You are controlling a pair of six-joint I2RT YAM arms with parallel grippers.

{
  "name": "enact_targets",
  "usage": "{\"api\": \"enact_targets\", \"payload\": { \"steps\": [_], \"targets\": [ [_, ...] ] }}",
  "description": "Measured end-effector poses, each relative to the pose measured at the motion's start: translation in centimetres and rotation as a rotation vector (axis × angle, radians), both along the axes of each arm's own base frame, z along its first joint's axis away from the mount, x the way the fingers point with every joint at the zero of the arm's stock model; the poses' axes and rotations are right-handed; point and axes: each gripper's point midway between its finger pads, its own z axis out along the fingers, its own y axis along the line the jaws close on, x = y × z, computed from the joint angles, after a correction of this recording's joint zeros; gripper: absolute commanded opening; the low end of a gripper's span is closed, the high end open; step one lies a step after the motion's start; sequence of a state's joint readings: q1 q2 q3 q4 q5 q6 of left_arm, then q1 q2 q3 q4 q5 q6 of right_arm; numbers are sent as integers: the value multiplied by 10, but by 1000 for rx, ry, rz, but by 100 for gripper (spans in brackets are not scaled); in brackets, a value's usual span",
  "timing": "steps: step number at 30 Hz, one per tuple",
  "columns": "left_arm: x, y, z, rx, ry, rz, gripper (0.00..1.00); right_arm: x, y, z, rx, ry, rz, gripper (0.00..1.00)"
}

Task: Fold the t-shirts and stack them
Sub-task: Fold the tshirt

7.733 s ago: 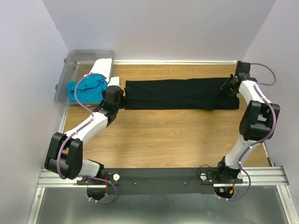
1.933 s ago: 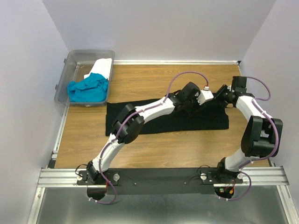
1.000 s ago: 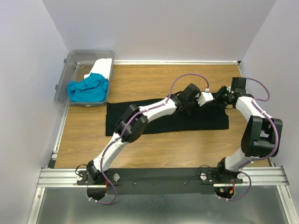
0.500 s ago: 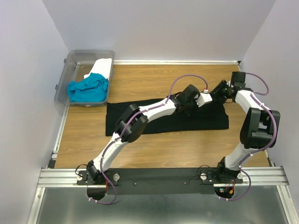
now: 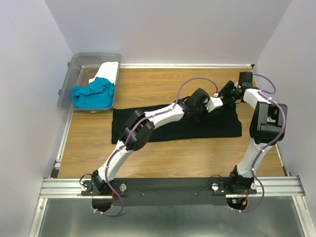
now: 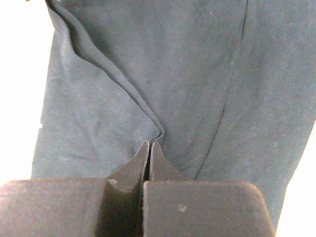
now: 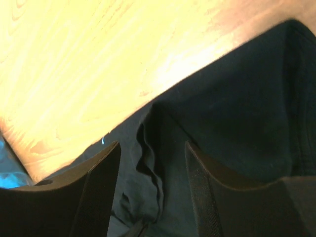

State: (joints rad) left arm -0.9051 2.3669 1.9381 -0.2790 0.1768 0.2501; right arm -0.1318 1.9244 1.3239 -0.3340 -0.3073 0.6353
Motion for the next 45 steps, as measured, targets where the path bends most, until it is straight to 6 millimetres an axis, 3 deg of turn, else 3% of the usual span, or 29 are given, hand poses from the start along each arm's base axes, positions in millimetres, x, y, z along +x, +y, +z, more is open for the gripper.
{"api": "enact_targets", "payload": {
  "steps": [6, 14, 17, 22, 25, 31, 38, 45],
  "targets": [
    [6, 1, 14, -23, -18, 8, 0, 10, 0, -5, 3, 1, 0, 57],
    [10, 4, 15, -24, -18, 17, 0, 16, 2, -20, 14, 22, 1, 48],
    [11, 5, 15, -25, -18, 19, 0, 17, 4, -22, 21, 23, 4, 40],
    [12, 6, 15, -26, -15, 25, 0, 18, 8, -20, 32, 17, 6, 7],
    [14, 9, 14, -26, -10, 34, 0, 19, 8, -20, 31, 14, 9, 1],
    [16, 23, 20, -28, -3, 57, 0, 20, 8, -14, 29, 1, 10, 0],
    [26, 36, 40, -69, -17, 97, 0, 15, 8, 13, 27, -51, 6, 0],
    [24, 46, 32, -60, 8, 116, 0, 1, 11, 25, 30, -67, 1, 0]
  ]
}}
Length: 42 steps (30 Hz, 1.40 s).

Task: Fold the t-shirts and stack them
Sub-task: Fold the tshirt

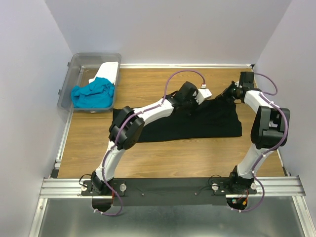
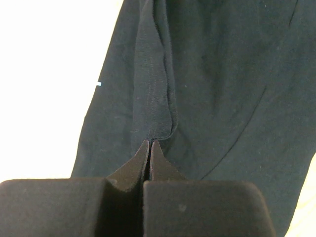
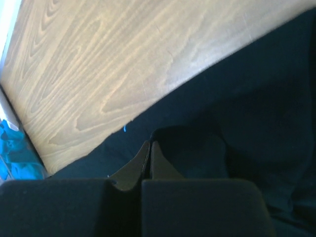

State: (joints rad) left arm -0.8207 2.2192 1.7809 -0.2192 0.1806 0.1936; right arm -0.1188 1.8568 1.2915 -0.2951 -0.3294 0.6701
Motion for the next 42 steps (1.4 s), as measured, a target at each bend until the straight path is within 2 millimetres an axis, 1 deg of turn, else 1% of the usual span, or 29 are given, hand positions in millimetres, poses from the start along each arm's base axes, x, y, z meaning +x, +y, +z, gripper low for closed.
{"api": "enact_targets", "payload": {
  "steps": [7, 14, 19, 22, 27, 31, 35, 38, 39, 41, 42],
  "targets": [
    [-5, 6, 0, -4, 11, 2, 0, -19, 3, -8, 17, 34, -10, 1],
    [-7, 11, -4, -6, 29, 13, 0, -34, 7, -1, 26, 28, -9, 1],
    [-6, 14, -7, -8, 36, 22, 0, -38, 8, 6, 32, 15, -7, 1],
    [-6, 15, -8, -10, 38, 24, 0, -46, 9, 4, 34, 20, -9, 1],
    [-9, 21, -15, -3, 57, 32, 0, -67, 12, -9, 38, 62, -10, 1],
    [-17, 25, -25, 3, 81, 28, 0, -81, 13, -21, 38, 96, -12, 0],
    [-26, 31, -38, 16, 114, 27, 1, -99, 11, -41, 25, 153, -26, 1],
    [-30, 34, -46, 21, 135, 37, 9, -107, 8, -51, 9, 181, -38, 11],
    [-30, 34, -46, 19, 139, 40, 18, -110, 7, -54, 1, 190, -40, 18],
    [-31, 34, -46, 13, 147, 50, 30, -114, 6, -58, -13, 198, -37, 23],
    [-31, 34, -46, 11, 148, 52, 42, -115, 6, -60, -16, 202, -37, 26]
  ]
}}
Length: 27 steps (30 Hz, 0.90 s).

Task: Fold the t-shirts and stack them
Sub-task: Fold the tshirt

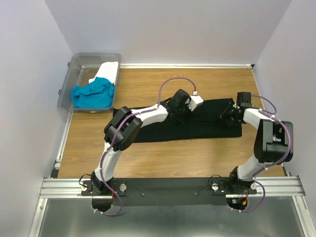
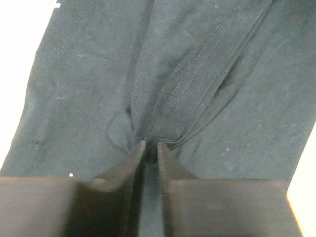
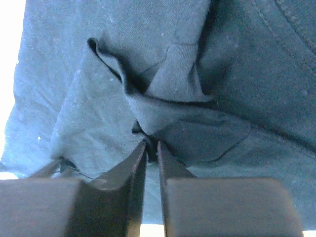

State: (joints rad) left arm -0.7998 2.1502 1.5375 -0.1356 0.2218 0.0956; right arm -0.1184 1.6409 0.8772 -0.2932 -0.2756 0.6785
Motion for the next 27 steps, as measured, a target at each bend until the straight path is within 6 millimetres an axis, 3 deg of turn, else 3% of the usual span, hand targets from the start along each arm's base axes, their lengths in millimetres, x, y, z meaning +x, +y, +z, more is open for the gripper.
{"api": "enact_targets", "payload": {
  "steps": [3, 8, 12, 14, 16, 18, 21, 23, 27],
  "targets": [
    [-1, 1, 6, -9, 2, 8, 69, -2, -1, 5, -14, -15, 15, 39],
    [-4, 5, 29, -40, -13, 31, 70, 3, 0, 32, -26, -92, 30, 40],
    [-2, 12, 68, -90, -54, 97, 66, 17, 4, 56, -30, -164, 61, 40],
    [2, 21, 87, -123, -70, 170, 65, 21, 10, 61, -23, -181, 82, 40],
    [3, 29, 94, -139, -72, 203, 65, 23, 16, 62, -11, -189, 101, 40],
    [5, 43, 89, -145, -49, 264, 65, 24, 22, 56, 6, -179, 116, 39],
    [10, 81, 63, -120, 18, 382, 65, 24, 23, 43, 11, -147, 114, 39],
    [14, 122, 32, -69, 86, 490, 65, 23, 21, 28, 6, -113, 108, 39],
    [17, 175, 0, -12, 161, 629, 64, 21, 17, -4, -11, -38, 91, 39]
  ]
}}
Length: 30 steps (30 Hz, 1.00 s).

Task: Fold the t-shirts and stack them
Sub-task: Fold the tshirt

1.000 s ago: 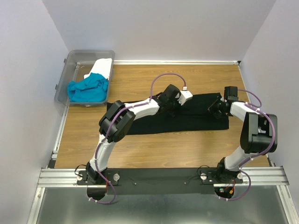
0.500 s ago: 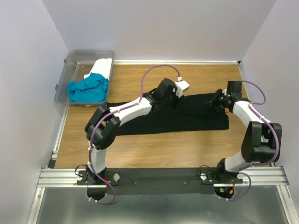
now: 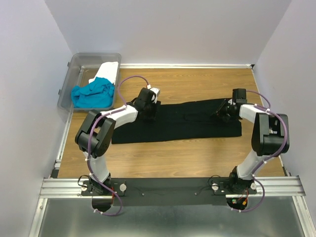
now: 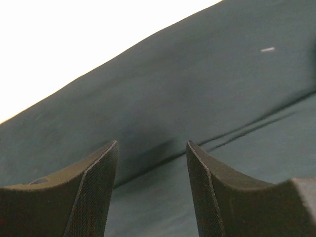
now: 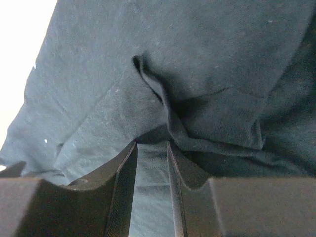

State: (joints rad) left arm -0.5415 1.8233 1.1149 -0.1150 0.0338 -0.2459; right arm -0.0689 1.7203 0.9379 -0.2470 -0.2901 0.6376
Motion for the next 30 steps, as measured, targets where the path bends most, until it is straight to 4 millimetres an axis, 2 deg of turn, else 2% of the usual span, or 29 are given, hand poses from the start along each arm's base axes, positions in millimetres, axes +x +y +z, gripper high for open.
{"api": "enact_targets", "payload": {
  "steps": [2, 5, 9, 12, 15, 17, 20, 23, 25, 30],
  "targets": [
    [0, 11, -5, 7, 22, 29, 65, 5, -1, -3, 3, 2, -9, 39],
    [1, 14, -6, 9, 28, 35, 65, 25, -5, -3, -21, -24, -1, 40],
    [-2, 15, -7, 13, 37, 34, 66, 76, -10, -1, -68, -93, 54, 43],
    [-5, 16, -2, 8, 37, 31, 68, 131, -20, 3, -141, -179, 104, 46],
    [-12, 17, 13, -12, 17, 23, 68, 174, -34, 6, -231, -247, 120, 59],
    [-15, 19, 23, -22, -3, 21, 68, 191, -41, 11, -270, -273, 124, 64],
    [-15, 24, 39, -23, -49, 26, 68, 197, -39, 18, -284, -288, 133, 70],
    [-11, 29, 41, 2, -72, 44, 67, 196, -30, 31, -286, -307, 146, 70],
    [-9, 33, 35, 22, -64, 58, 67, 186, -8, 43, -273, -320, 171, 70],
    [1, 38, 9, 69, -17, 92, 66, 147, 69, 79, -134, -399, 235, 68]
  ]
}}
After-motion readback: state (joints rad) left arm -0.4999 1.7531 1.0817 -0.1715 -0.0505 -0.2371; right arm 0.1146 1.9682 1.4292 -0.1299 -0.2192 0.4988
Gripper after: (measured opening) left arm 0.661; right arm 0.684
